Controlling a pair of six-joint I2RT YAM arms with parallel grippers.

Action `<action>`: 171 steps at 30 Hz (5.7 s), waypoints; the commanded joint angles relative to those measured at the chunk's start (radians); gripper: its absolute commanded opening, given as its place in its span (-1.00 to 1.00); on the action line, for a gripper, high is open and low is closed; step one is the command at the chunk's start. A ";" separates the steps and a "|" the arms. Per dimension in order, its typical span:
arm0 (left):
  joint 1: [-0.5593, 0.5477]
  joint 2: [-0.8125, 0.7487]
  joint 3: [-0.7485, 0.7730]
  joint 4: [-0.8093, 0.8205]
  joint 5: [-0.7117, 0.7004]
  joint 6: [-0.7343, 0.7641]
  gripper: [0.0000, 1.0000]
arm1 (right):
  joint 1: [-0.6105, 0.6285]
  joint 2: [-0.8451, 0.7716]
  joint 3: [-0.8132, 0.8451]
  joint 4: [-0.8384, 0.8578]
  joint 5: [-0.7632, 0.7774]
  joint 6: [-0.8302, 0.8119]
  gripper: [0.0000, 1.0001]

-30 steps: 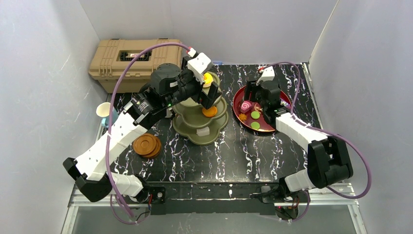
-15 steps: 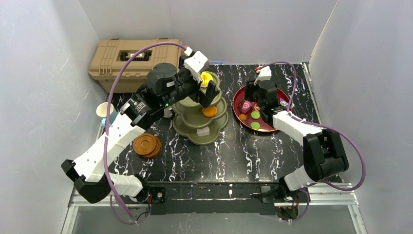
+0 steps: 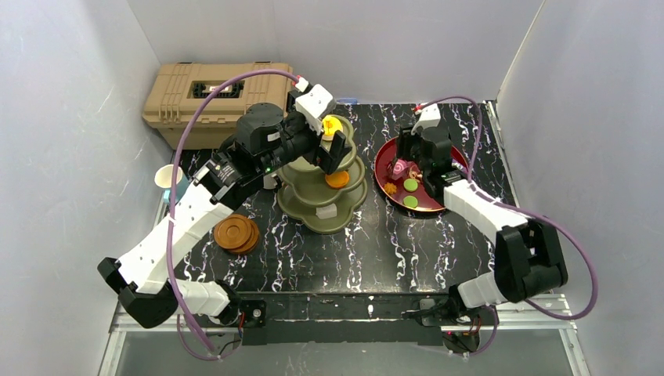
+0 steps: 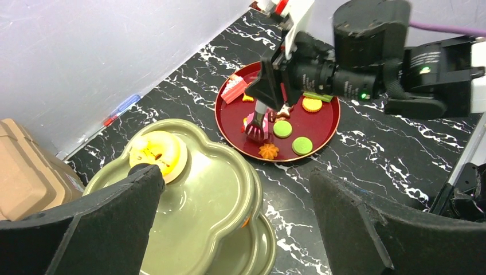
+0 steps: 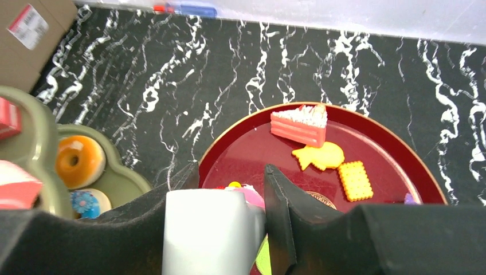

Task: Serve the afternoon tea
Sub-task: Pick up the desert from the tray, then place the desert on the desert table.

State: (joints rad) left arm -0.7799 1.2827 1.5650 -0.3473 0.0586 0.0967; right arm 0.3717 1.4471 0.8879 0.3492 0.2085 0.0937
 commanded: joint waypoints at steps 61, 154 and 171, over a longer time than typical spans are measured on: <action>0.101 -0.112 -0.023 -0.020 -0.021 -0.056 0.96 | 0.388 -0.047 0.775 -0.488 -0.214 -0.066 -0.26; 0.095 0.003 -0.179 0.353 0.095 0.052 -0.38 | 0.387 -0.067 0.721 -0.277 -0.156 -0.024 0.20; 0.095 -0.010 -0.097 0.354 0.250 0.009 -0.67 | 0.388 -0.190 0.647 -0.331 -0.156 -0.066 0.59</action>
State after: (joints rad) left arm -0.6834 1.3281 1.4101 -0.0174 0.2340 0.1150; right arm 0.7551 1.3178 1.5665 -0.0002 0.0494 0.0528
